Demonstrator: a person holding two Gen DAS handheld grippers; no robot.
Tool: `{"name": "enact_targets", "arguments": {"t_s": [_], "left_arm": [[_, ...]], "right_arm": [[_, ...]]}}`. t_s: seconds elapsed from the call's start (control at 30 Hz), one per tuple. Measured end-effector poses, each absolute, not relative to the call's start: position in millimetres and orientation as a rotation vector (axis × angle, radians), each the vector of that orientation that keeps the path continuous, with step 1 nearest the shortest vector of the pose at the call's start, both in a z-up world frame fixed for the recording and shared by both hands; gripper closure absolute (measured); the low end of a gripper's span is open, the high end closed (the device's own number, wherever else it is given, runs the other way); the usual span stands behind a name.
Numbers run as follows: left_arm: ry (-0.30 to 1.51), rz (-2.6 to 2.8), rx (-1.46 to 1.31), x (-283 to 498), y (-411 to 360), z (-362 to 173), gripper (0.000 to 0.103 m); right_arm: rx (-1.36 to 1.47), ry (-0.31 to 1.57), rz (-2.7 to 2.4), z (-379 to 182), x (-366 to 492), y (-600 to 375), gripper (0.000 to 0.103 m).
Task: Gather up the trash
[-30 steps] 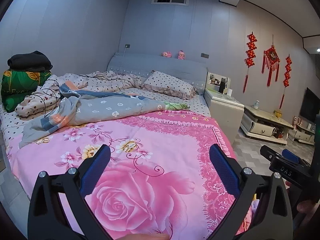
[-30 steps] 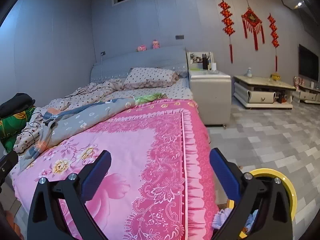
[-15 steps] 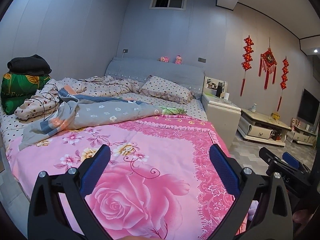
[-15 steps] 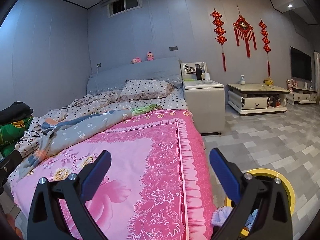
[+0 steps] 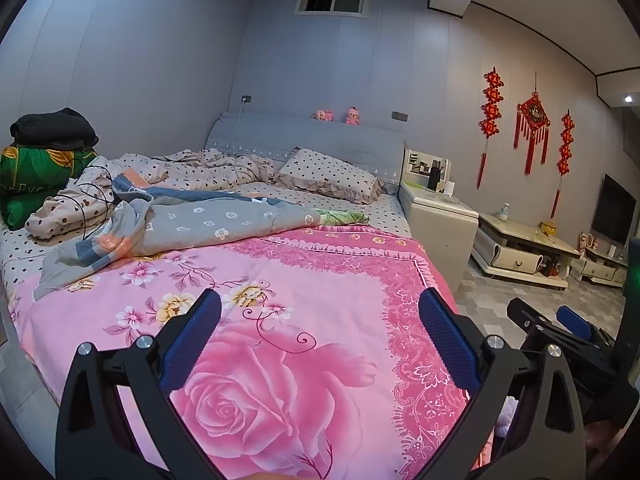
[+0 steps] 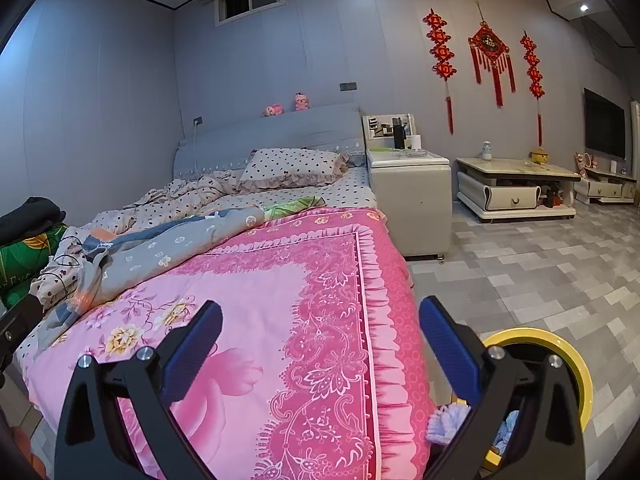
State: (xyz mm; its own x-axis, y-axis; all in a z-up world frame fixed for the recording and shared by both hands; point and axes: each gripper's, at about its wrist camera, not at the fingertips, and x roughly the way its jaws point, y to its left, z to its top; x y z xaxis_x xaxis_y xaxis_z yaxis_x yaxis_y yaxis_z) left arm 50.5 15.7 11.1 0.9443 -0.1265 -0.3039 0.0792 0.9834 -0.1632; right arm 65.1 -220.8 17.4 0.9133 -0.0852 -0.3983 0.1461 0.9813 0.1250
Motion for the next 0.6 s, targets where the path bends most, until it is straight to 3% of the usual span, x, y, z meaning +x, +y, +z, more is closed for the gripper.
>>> {"name": "enact_targets", "arguments": {"t_s": [0.6], "left_arm": [[0.321,-0.107,-0.161,52.0,17.3,10.6,0.008]], "right_arm": [[0.156,0.41,-0.131,13.9,65.8,-220.9,0.008]]}}
